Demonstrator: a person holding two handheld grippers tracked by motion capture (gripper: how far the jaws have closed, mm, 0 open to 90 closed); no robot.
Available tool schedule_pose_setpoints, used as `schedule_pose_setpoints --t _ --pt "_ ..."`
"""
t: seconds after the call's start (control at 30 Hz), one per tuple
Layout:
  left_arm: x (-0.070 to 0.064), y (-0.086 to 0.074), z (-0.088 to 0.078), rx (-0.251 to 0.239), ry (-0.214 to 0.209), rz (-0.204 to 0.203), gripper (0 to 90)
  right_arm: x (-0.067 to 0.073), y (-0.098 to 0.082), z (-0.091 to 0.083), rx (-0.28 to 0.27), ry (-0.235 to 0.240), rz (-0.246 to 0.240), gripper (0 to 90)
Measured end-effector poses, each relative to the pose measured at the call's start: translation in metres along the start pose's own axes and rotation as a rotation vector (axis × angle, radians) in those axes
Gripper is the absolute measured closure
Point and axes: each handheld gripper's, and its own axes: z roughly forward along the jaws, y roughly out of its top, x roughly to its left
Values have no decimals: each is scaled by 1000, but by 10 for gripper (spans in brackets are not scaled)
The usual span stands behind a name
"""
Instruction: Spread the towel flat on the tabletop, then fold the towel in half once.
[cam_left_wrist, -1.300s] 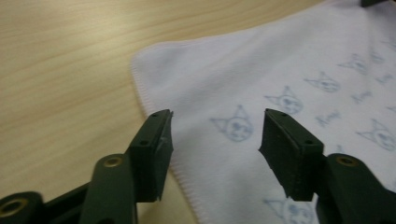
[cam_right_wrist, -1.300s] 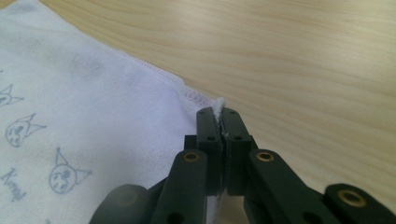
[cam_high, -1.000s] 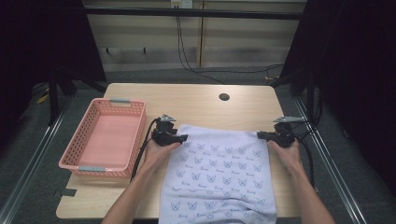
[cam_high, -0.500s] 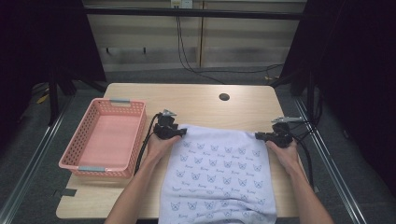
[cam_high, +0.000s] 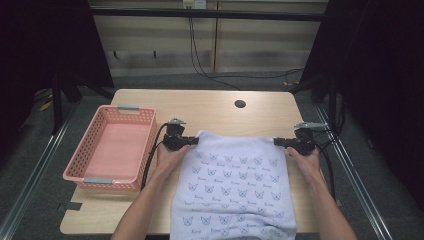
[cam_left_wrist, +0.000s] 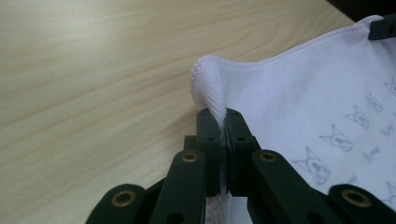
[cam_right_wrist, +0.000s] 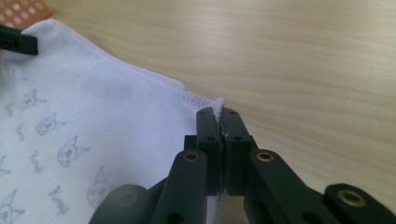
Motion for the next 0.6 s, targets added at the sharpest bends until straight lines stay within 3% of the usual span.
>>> schedule_pose_setpoints --t 0.2,0.33,0.47,0.6 --pt "0 14 -12 -41 -2 0 869 -6 4 -6 -46 3 29 885" --pt "-3 24 -22 -71 -34 16 869 -2 15 -12 -80 14 4 885" --pt "-1 30 -32 -99 -23 10 869 3 27 -18 -90 15 -16 886" --pt "2 42 -49 -148 -41 6 868 8 45 -26 -112 17 -33 886"
